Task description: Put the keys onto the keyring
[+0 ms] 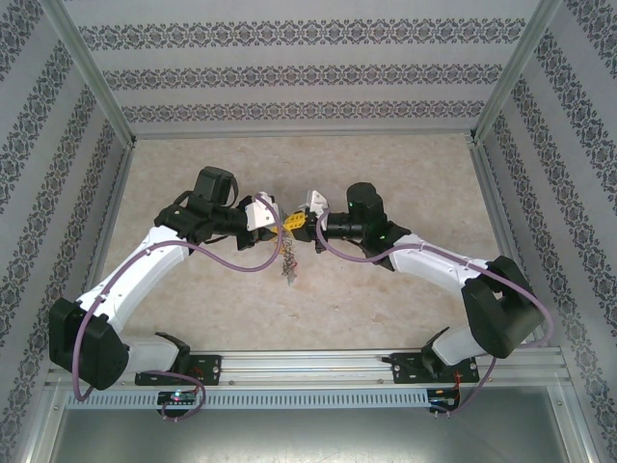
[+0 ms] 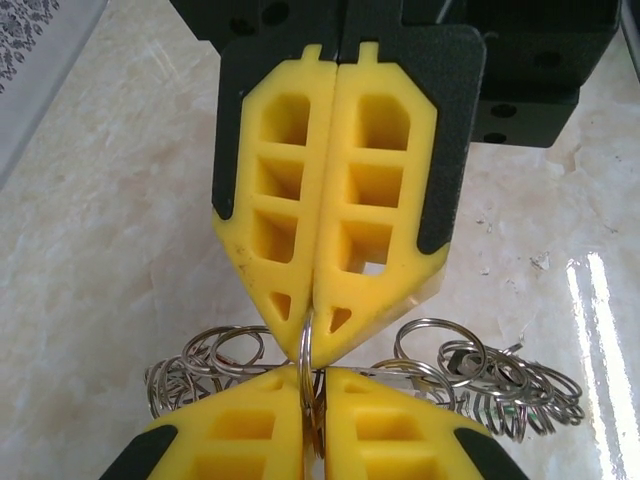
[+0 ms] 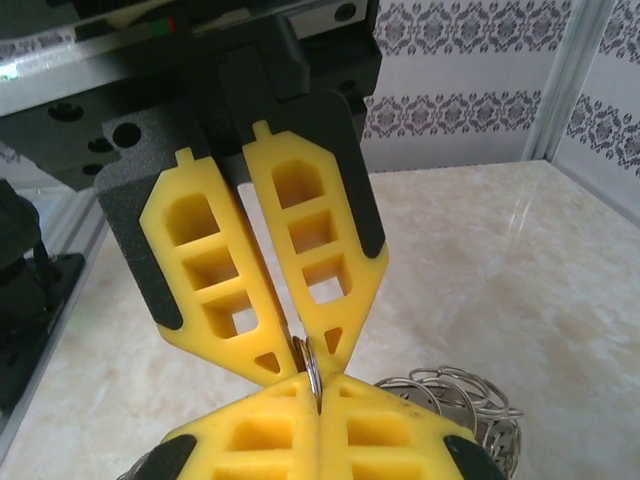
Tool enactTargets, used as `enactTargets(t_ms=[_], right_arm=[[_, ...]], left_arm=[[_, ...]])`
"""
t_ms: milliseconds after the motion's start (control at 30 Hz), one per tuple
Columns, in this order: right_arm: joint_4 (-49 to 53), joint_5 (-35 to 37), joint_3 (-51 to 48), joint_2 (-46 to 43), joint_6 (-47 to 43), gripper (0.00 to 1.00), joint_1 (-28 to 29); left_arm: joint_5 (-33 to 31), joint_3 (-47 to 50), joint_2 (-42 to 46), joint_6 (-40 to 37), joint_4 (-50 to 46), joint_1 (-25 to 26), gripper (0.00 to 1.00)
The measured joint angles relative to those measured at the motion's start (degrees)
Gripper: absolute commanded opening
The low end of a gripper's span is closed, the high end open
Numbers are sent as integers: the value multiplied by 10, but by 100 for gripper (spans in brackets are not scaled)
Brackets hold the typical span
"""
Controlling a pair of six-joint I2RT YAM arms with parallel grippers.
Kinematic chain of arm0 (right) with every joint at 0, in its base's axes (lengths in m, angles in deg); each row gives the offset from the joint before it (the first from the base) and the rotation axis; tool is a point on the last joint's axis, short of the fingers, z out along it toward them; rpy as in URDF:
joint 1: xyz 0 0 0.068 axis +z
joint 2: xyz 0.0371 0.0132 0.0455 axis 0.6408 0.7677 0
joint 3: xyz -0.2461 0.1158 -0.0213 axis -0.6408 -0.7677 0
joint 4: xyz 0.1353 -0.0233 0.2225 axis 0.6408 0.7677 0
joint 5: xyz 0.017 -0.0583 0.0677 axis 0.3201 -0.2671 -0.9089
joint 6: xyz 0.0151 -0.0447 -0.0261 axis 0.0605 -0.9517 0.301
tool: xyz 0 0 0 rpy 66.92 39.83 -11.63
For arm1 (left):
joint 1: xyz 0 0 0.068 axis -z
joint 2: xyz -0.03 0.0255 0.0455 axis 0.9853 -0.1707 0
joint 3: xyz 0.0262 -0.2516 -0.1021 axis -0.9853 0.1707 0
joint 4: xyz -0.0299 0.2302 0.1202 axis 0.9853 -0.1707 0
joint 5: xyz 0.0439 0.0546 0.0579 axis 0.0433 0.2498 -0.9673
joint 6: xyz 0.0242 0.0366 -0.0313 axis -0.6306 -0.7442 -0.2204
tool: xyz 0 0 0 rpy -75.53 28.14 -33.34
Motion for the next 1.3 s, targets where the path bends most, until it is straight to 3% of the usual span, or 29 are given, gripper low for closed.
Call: enactTargets(t_ms=[433, 600, 967, 1300], right_arm=[[-135, 6, -38, 7, 104, 0, -5], [-169, 6, -40, 7, 124, 0, -5], [-227, 6, -40, 8, 145, 0, -7], [-224, 4, -40, 8, 140, 0, -7]], left_arm=[[66, 29, 5, 53, 56, -30, 12], [74, 33, 5, 53, 56, -31, 18], [82, 50, 6, 69, 64, -35, 20], [94, 76, 55, 109, 100, -73, 38]])
